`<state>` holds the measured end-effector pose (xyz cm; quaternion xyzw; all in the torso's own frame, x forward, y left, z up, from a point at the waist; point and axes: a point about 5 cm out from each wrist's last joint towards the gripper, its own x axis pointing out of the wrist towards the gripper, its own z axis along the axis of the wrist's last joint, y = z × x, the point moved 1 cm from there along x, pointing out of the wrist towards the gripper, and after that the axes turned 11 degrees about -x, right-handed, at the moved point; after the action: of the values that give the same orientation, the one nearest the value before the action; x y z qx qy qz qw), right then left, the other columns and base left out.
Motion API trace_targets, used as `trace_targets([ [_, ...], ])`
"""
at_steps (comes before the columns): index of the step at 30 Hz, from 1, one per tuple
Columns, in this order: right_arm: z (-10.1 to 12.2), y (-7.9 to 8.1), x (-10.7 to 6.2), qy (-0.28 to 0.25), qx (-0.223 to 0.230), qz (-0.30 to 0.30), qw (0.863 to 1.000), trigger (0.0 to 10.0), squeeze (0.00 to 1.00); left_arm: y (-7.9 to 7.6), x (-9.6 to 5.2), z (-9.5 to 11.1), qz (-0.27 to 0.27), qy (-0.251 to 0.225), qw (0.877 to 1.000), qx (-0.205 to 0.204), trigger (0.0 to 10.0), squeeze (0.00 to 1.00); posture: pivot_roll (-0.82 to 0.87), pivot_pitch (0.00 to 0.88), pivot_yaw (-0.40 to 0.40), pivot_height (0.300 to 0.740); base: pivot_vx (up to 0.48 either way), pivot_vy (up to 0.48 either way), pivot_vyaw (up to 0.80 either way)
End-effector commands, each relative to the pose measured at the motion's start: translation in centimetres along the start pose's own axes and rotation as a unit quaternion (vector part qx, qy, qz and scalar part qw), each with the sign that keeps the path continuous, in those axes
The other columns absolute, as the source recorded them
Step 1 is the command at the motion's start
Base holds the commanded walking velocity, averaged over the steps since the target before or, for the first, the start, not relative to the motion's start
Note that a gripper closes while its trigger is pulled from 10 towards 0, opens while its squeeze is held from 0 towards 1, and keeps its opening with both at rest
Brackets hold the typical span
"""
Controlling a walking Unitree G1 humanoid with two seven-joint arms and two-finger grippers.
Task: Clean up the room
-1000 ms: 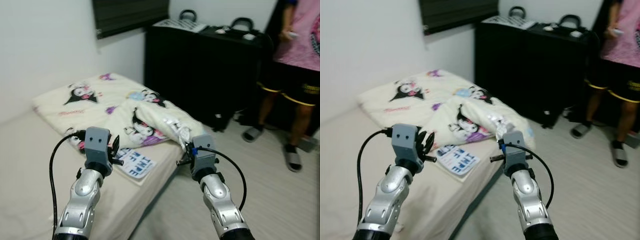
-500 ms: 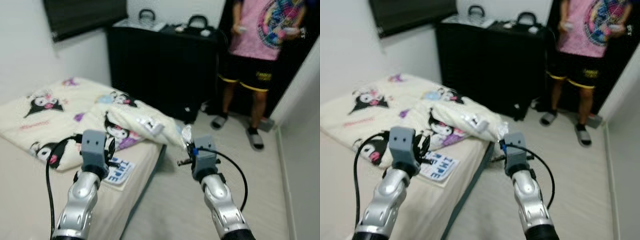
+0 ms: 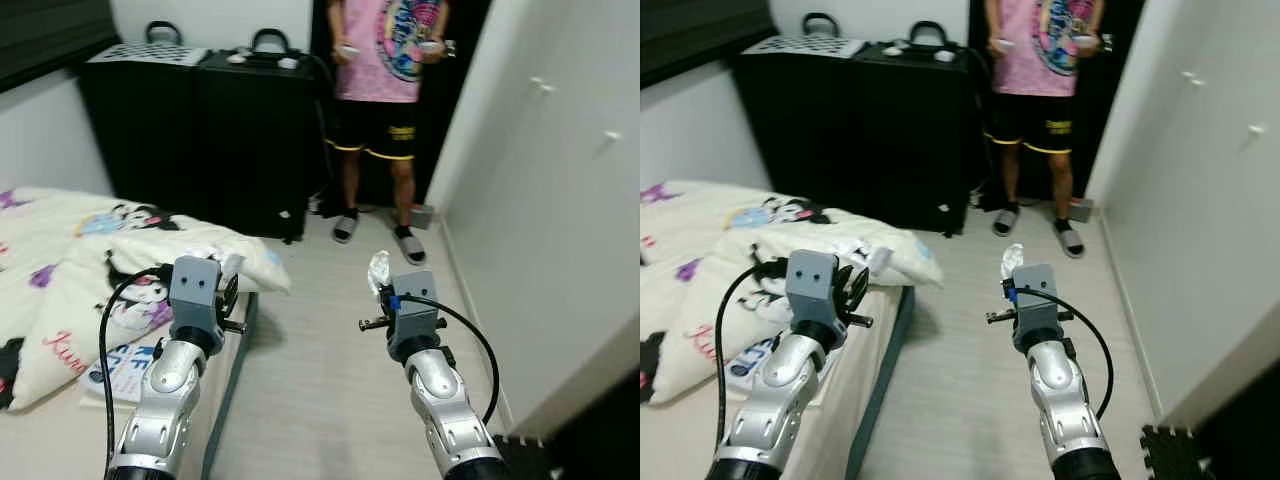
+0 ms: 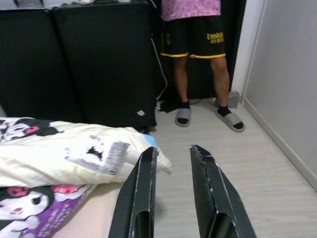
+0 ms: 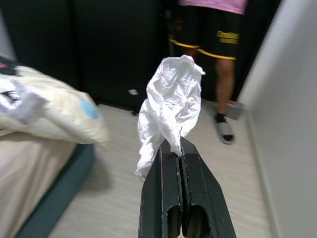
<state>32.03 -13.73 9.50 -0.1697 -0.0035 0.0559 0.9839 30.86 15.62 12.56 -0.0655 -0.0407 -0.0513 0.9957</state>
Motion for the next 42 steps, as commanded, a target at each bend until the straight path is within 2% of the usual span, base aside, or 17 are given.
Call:
trace_targets([
  [1,-0.27,-0.28,-0.12,0.003,0.001,-0.005,1.0,10.0,0.0,0.06,-0.11,-0.35,0.001,0.007,1.0,0.006,10.0,0.0,0.09,0.01,-0.028,0.74,0.0,0.0,-0.8],
  [42,-0.41,-0.44,0.01,0.008,-0.005,-0.012,1.0,10.0,0.0,-0.1,0.31,-0.14,-0.001,0.003,1.0,0.003,10.0,0.0,0.1,0.013,-0.029,0.74,0.0,0.0,-0.8],
])
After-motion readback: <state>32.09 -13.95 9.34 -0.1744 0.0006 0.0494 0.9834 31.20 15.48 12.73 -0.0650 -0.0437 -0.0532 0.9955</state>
